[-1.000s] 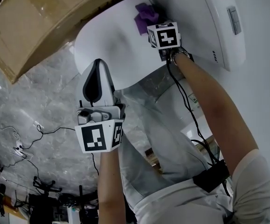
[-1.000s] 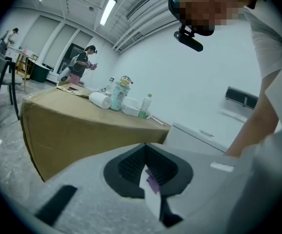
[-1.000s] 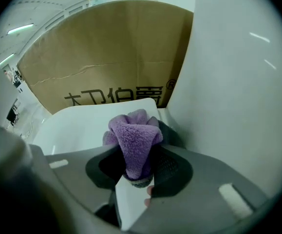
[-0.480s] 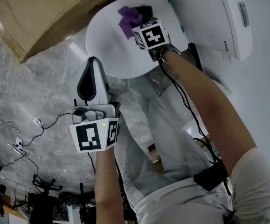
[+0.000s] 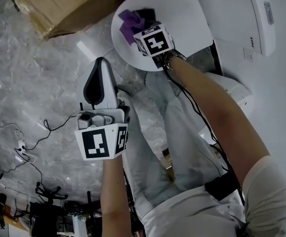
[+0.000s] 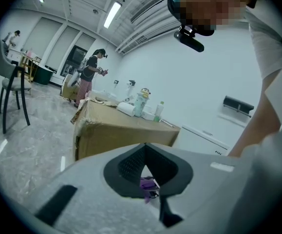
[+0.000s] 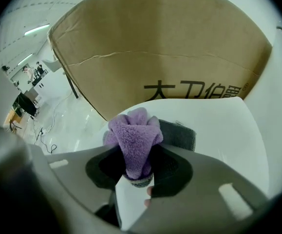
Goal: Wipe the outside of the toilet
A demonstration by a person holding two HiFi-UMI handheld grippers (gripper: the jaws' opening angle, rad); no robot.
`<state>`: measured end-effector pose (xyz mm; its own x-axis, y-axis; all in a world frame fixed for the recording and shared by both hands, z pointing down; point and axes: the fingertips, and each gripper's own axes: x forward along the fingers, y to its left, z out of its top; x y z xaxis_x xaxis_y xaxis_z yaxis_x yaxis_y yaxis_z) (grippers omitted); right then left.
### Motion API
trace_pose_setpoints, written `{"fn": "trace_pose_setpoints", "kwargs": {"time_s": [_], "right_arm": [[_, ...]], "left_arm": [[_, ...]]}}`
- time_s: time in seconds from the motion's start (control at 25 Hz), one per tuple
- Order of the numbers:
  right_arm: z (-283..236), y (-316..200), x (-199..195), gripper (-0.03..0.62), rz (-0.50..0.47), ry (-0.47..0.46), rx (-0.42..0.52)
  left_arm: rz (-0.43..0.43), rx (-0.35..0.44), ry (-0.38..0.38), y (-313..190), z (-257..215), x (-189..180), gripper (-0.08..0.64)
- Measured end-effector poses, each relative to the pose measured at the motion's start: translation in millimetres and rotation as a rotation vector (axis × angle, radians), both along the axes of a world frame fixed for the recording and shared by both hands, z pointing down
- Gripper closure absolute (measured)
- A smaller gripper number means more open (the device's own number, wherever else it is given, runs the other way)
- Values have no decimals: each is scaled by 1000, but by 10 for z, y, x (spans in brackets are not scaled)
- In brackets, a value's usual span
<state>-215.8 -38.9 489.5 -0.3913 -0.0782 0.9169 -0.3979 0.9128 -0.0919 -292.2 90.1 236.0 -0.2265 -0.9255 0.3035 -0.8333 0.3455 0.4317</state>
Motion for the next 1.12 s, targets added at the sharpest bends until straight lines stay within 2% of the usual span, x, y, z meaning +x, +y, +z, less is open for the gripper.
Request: {"fn": "trace_pose_setpoints", "kwargs": {"time_s": [0.24, 0.48, 0.6, 0.72, 0.8, 0.96, 1.12], "right_arm": [[20, 419, -197, 457, 1, -31, 2], [19, 646, -284, 457, -7, -54, -1], [9, 770, -271, 457, -87, -54, -42], [0, 945, -250, 457, -201, -55, -141], [-80, 992, -246, 456, -243, -99, -207], [-292, 723, -75, 456, -257, -167, -188], [-382, 85, 296, 456, -219, -185, -141]], "left_arm": [[29, -5, -3, 287, 48, -111, 555], [10, -19, -10, 426, 80, -201, 554], [-11, -17, -6, 325, 76, -160, 554], [-13, -17, -7, 91, 102, -54, 554], [-13, -11, -8, -101, 81, 39, 555], [-1, -8, 0, -502, 55, 302, 554], [13, 4, 3, -959, 6, 661, 554]]}}
